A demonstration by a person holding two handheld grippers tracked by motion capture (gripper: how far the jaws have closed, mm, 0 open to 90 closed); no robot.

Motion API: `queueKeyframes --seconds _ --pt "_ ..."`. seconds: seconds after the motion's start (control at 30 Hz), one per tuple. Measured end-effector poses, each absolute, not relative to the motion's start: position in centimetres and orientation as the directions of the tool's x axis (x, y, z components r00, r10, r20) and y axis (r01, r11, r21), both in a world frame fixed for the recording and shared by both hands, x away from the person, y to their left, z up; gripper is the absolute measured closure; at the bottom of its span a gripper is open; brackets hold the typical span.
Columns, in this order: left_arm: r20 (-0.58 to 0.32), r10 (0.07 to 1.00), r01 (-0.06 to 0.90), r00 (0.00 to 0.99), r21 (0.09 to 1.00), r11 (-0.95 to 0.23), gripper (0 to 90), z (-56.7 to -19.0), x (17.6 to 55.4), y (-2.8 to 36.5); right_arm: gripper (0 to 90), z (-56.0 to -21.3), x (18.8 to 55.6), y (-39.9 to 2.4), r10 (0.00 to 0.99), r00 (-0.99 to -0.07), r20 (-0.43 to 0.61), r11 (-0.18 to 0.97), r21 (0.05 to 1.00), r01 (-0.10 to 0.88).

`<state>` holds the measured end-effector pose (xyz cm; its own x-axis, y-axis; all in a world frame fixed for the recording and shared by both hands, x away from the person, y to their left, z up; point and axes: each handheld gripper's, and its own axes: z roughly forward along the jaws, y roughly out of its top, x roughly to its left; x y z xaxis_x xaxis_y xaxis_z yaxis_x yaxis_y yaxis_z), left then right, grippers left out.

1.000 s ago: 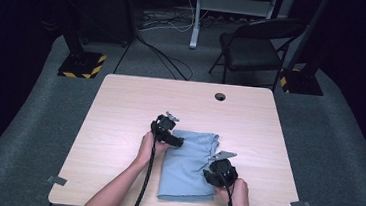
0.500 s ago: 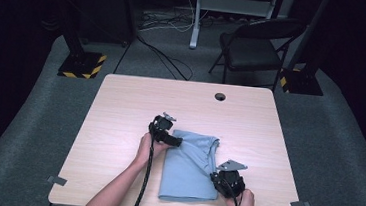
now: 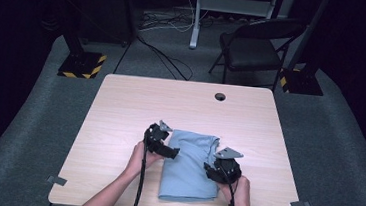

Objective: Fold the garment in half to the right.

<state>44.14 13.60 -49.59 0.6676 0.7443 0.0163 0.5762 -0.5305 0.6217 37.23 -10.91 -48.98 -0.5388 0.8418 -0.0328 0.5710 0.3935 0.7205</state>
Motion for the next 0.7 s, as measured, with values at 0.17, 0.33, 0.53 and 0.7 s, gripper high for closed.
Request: queueKeyframes --seconds 0.17,0.33,0.53,0.7 --pt "-0.029 0.734 0.601 0.678 0.598 -0.531 4.9 -51.4 44.4 14.2 49.0 -50.7 39.0 -11.2 0.864 -0.503 -0.022 0.377 0.691 0.617" --pt "-0.028 0.744 0.599 0.668 0.613 -0.515 5.2 -51.0 44.1 14.4 44.0 -49.7 38.5 -11.7 0.871 -0.491 -0.029 0.364 0.708 0.605" --pt "0.002 0.759 0.601 0.651 0.609 -0.517 4.7 -51.3 43.4 14.8 38.9 -50.4 37.9 -12.0 0.881 -0.470 -0.061 0.372 0.704 0.605" --pt "-0.022 0.776 0.608 0.630 0.636 -0.476 4.3 -50.3 42.4 15.6 28.2 -50.1 37.5 -12.7 0.884 -0.467 -0.021 0.334 0.729 0.598"
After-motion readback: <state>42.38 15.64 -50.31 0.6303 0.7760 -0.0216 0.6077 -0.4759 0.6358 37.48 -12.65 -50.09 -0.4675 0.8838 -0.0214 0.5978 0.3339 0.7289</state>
